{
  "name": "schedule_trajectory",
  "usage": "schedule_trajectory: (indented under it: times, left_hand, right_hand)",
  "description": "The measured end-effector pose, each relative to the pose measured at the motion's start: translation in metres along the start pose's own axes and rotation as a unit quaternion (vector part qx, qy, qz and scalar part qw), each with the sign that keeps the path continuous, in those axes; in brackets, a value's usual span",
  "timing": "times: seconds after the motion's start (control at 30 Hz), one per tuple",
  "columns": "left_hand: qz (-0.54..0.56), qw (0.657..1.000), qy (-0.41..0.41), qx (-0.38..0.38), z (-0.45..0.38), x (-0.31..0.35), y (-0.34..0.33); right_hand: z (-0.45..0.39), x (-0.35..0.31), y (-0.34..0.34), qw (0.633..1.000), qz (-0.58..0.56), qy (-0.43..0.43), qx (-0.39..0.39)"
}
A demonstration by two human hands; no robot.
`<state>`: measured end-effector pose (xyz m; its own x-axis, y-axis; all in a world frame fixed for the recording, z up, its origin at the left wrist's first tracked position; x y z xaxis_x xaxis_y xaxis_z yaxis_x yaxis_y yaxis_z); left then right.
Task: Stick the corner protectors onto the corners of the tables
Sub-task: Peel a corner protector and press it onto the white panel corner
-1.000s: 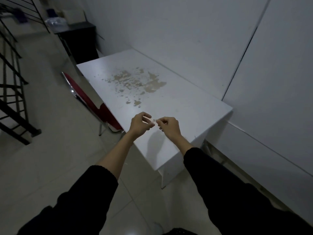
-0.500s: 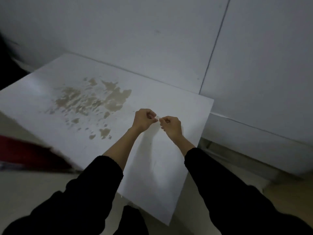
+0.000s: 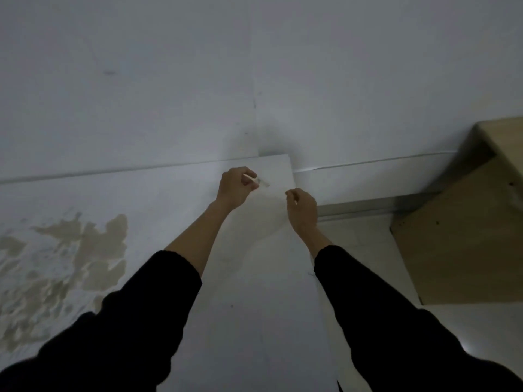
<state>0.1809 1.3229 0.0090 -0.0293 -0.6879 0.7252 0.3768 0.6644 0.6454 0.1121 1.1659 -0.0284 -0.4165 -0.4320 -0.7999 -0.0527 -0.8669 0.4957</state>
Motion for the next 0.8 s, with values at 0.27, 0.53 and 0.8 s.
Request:
schedule_trajectory:
  times: [0.27,0.53,0.8]
  left_hand:
    - [-0.064,0.996,-0.063,-0.029,-0.101,0.026,-0.032]
    - [-0.143,0.983,-0.097,-0.063,-0.164,0.029,-0.046]
    - [-0.180,0.967,-0.133,-0.121,-0.184,0.027,-0.056]
  right_hand:
    - [-0.062,0.021,-0.005,0.991,-0.047,-0.099,-0.073]
    - [-0.069,0.029,-0.018,0.991,-0.008,-0.096,-0.098]
    - [-0.070,0.038,-0.021,0.993,0.013,-0.081,-0.083]
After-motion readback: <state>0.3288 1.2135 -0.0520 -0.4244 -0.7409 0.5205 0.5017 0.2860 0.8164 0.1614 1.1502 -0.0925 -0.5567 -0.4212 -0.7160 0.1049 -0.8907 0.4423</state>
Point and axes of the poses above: each hand's wrist, its own z-axis away from the middle knuckle, its own y-axis out of the back of the hand, x = y × z, the point moved 2 cm from there along -z, towards the middle knuckle, and after that the axes turned 11 degrees about -x, right-handed, at the moved point
